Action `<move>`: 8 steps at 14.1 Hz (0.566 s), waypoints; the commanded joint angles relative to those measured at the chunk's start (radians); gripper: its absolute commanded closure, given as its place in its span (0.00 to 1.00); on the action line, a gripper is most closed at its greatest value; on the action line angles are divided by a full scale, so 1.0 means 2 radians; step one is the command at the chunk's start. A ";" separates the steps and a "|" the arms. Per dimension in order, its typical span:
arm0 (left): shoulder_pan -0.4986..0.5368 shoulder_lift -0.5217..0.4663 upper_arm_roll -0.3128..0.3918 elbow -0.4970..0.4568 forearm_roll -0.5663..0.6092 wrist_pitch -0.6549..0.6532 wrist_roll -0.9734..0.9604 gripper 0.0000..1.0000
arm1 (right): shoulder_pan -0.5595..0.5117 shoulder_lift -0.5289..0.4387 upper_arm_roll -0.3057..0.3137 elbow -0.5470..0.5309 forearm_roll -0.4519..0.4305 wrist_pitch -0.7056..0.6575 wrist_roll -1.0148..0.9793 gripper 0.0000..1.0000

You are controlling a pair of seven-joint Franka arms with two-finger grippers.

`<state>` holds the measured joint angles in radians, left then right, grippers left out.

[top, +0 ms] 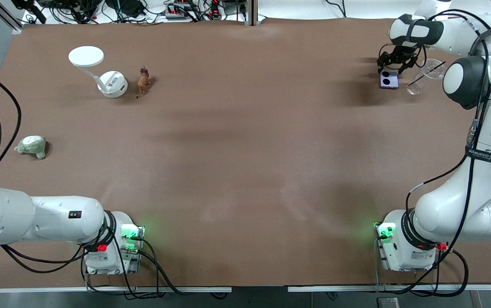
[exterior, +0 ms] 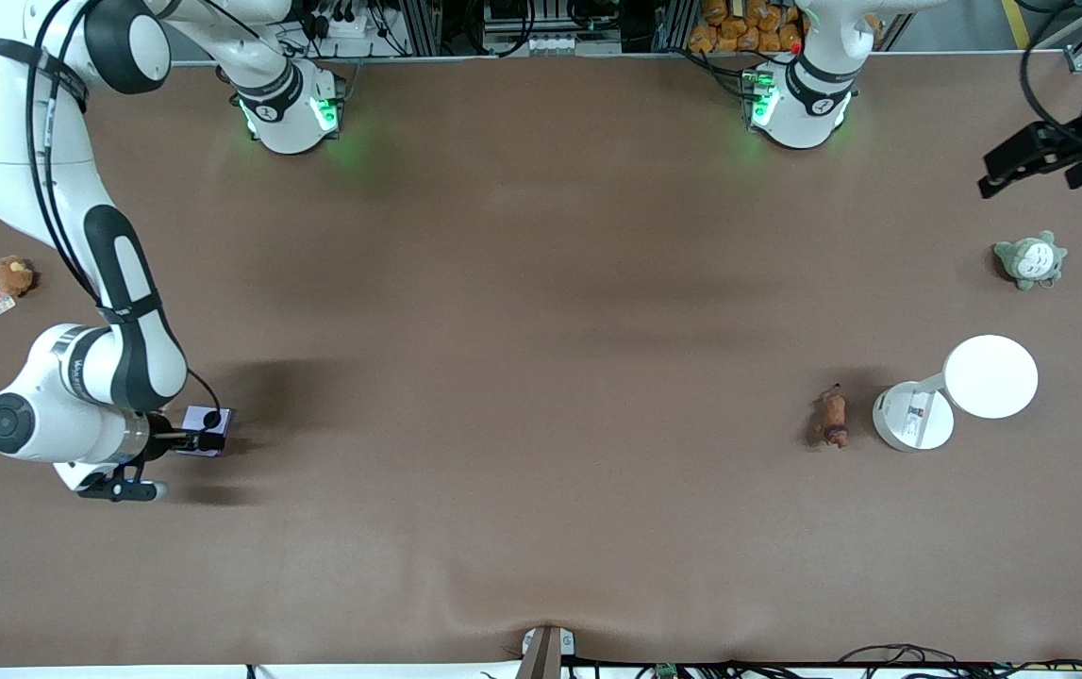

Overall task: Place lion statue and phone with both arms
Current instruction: 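Carry the white phone with the right gripper toward the glass cup, then lower the phone beside the glass cup and open the right gripper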

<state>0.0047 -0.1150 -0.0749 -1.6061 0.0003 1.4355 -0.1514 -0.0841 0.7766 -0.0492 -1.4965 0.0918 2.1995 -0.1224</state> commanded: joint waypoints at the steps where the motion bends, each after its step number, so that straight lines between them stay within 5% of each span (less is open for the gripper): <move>1: 0.005 -0.015 -0.010 -0.021 0.000 0.001 0.004 0.00 | -0.003 -0.039 0.005 0.013 -0.013 -0.009 -0.003 0.00; 8: 0.005 -0.017 -0.013 -0.021 0.001 0.000 0.005 0.00 | 0.030 -0.245 0.007 0.007 -0.060 -0.202 0.004 0.00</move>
<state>0.0049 -0.1230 -0.0958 -1.6321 0.0003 1.4355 -0.1515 -0.0219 0.4230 -0.0384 -1.4236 -0.0074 1.8929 -0.1228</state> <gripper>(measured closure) 0.000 0.000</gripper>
